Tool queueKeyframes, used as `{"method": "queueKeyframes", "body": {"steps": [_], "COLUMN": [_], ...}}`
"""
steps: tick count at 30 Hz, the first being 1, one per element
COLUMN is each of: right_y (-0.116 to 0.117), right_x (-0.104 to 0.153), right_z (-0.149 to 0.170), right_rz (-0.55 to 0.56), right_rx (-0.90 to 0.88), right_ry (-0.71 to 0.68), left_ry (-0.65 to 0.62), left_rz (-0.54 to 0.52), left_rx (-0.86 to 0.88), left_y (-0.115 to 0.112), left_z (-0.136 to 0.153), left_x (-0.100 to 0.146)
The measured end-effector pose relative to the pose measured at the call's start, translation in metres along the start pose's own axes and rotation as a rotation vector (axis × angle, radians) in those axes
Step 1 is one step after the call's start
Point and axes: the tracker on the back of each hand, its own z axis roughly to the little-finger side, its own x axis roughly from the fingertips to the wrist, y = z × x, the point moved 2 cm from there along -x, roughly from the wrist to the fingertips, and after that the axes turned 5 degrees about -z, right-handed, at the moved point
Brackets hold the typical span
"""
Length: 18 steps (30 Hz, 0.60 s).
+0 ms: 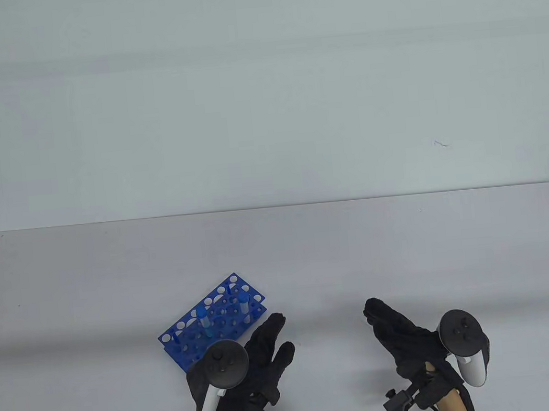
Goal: Press a plastic transfer pipette bulb to move liquid between test tubes
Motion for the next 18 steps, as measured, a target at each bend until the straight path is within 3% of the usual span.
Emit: {"method": "queueKeyframes", "body": {"steps": [12,18], "right_y": [0.0006,0.0009], "right_x": [-0.0003,-0.0007], "right_z": [0.0009,0.0010], "right_rz": [-0.004,-0.008], "right_rx": [0.011,0.018], "right_ry": [0.008,0.008], "left_ry": [-0.002,-0.089], "left_rz": [0.001,-0.001], "left_rx": [0.002,0.011], "left_y": [-0.0001,0.0010], "left_z": [-0.0002,-0.0085], "left_x": [0.0000,0.0010]}}
